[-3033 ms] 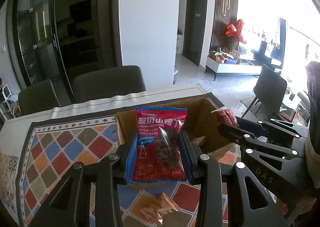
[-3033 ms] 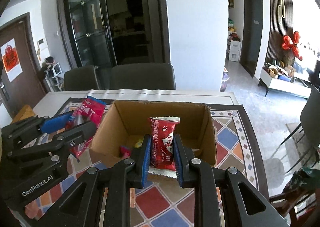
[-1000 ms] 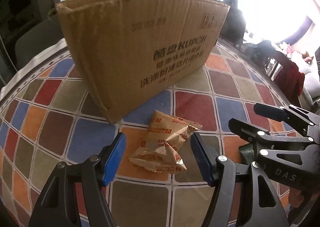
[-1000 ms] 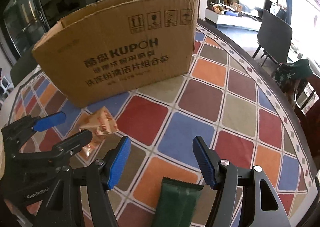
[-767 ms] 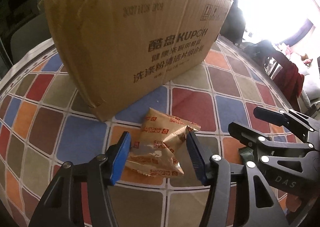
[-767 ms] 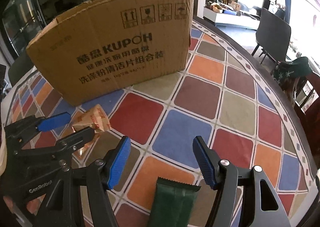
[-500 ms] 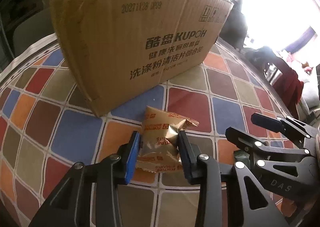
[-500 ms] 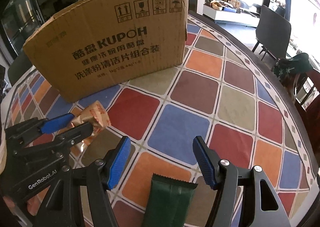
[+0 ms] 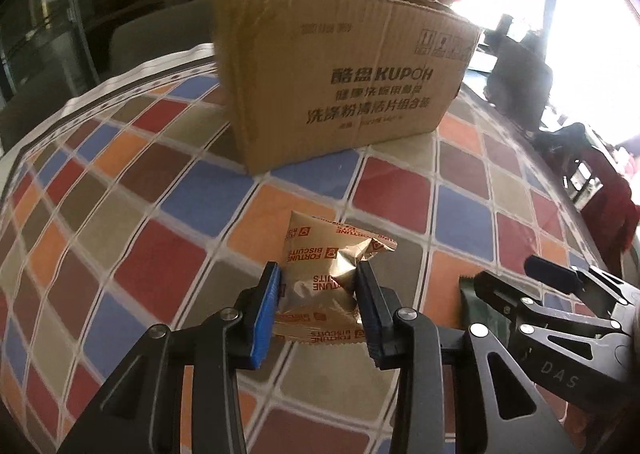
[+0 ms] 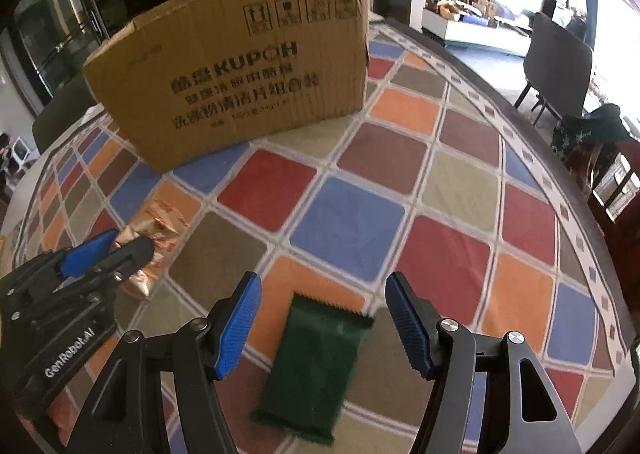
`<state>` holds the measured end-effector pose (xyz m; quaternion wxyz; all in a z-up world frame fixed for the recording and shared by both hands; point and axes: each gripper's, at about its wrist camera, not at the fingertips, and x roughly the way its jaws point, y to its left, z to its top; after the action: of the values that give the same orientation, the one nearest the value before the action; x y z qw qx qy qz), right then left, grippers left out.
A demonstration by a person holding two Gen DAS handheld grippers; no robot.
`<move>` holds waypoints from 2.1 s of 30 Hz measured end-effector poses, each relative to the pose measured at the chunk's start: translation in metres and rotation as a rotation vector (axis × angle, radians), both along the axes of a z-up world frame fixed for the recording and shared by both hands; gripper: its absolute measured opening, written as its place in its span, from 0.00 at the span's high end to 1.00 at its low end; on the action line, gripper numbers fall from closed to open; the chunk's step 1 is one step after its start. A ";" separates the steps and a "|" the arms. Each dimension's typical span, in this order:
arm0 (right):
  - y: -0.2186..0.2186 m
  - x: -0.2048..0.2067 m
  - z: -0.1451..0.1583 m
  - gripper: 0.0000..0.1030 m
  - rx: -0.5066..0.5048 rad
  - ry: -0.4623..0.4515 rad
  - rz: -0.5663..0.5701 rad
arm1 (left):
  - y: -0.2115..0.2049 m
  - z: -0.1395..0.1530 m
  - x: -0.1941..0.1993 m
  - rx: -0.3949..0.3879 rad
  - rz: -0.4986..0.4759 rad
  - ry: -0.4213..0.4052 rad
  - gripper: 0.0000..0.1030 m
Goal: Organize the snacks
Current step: 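Grasp the dark green pack with the right gripper, then carry the biscuit pack and green pack into the box and release both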
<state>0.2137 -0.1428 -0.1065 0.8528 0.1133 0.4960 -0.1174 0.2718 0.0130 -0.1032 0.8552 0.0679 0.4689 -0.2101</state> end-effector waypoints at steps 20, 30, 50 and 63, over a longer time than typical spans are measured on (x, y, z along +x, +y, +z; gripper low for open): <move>0.017 -0.020 -0.030 0.36 -0.019 0.077 0.056 | 0.004 -0.006 -0.040 0.069 0.064 -0.036 0.64; 0.015 -0.026 -0.025 0.53 -0.008 0.038 0.093 | 0.001 -0.007 -0.045 0.056 0.091 -0.012 0.64; -0.006 -0.026 0.040 0.54 -0.006 -0.137 0.211 | -0.010 0.057 -0.053 -0.005 0.175 -0.136 0.64; -0.018 -0.009 0.103 0.54 -0.019 -0.282 0.305 | -0.024 0.116 -0.037 -0.006 0.196 -0.253 0.64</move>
<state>0.2051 -0.1610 -0.0032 0.9228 0.0441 0.3820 0.0257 0.2347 -0.0110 0.0124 0.9240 0.0451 0.3612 -0.1168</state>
